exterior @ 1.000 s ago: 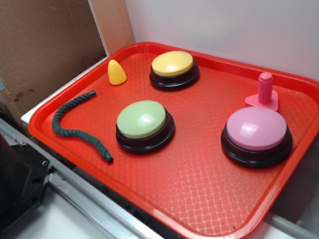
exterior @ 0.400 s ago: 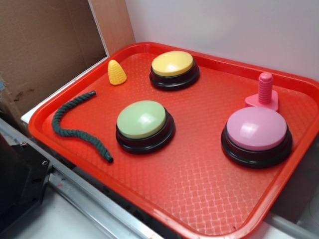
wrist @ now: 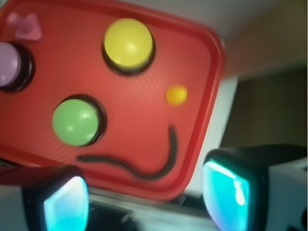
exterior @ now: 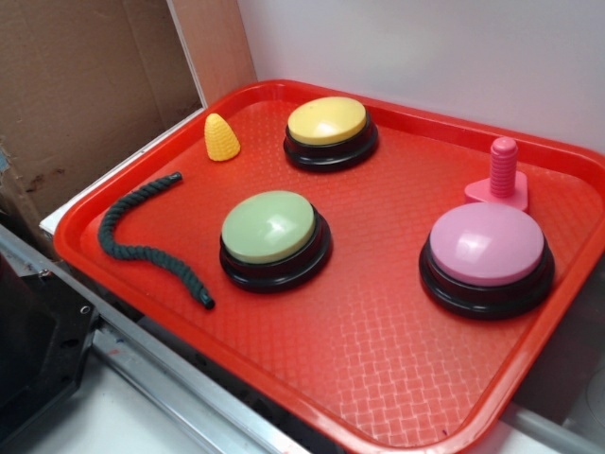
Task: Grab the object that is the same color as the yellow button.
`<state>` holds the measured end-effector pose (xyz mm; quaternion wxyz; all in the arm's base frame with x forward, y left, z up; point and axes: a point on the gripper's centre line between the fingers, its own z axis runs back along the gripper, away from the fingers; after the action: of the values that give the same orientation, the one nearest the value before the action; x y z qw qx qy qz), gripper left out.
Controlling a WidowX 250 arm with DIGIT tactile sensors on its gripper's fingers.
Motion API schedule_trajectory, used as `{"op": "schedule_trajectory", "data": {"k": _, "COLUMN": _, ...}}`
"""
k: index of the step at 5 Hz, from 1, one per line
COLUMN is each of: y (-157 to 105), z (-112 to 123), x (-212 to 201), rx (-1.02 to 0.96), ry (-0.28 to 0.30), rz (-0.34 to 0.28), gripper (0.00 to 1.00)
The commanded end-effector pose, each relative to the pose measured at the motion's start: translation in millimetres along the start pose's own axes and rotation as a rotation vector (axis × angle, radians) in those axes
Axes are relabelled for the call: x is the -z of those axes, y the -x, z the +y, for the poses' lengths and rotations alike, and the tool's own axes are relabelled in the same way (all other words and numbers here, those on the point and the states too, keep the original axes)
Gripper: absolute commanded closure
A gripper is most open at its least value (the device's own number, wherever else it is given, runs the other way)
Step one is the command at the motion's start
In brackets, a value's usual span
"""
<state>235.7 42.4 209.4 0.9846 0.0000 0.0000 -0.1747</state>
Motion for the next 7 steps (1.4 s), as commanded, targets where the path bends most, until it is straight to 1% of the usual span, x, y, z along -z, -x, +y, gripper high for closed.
{"op": "schedule_trajectory", "data": {"k": 1, "y": -15.9, "z": 36.6, "x": 10.7, "rx": 0.24, "ry": -0.023, "rz": -0.035, "gripper": 0.0}}
{"op": "schedule_trajectory", "data": {"k": 2, "y": -21.3, "z": 50.5, "x": 27.1, "rx": 0.15, "ry": -0.028, "rz": -0.019, "gripper": 0.0}}
{"op": "schedule_trajectory", "data": {"k": 3, "y": -23.1, "z": 57.0, "x": 46.1, "rx": 0.055, "ry": -0.062, "rz": 0.005, "gripper": 0.0}}
{"op": "schedule_trajectory", "data": {"k": 4, "y": -27.3, "z": 54.3, "x": 70.6, "rx": 0.044, "ry": -0.086, "rz": 0.046, "gripper": 0.0}}
{"op": "schedule_trajectory", "data": {"k": 5, "y": -29.7, "z": 50.2, "x": 93.0, "rx": 0.064, "ry": -0.091, "rz": 0.091, "gripper": 0.0}}
{"op": "schedule_trajectory", "data": {"k": 6, "y": -32.1, "z": 46.7, "x": 113.1, "rx": 0.086, "ry": -0.086, "rz": 0.123, "gripper": 0.0}}
{"op": "schedule_trajectory", "data": {"k": 7, "y": -36.7, "z": 47.6, "x": 135.5, "rx": 0.091, "ry": -0.095, "rz": 0.124, "gripper": 0.0}}
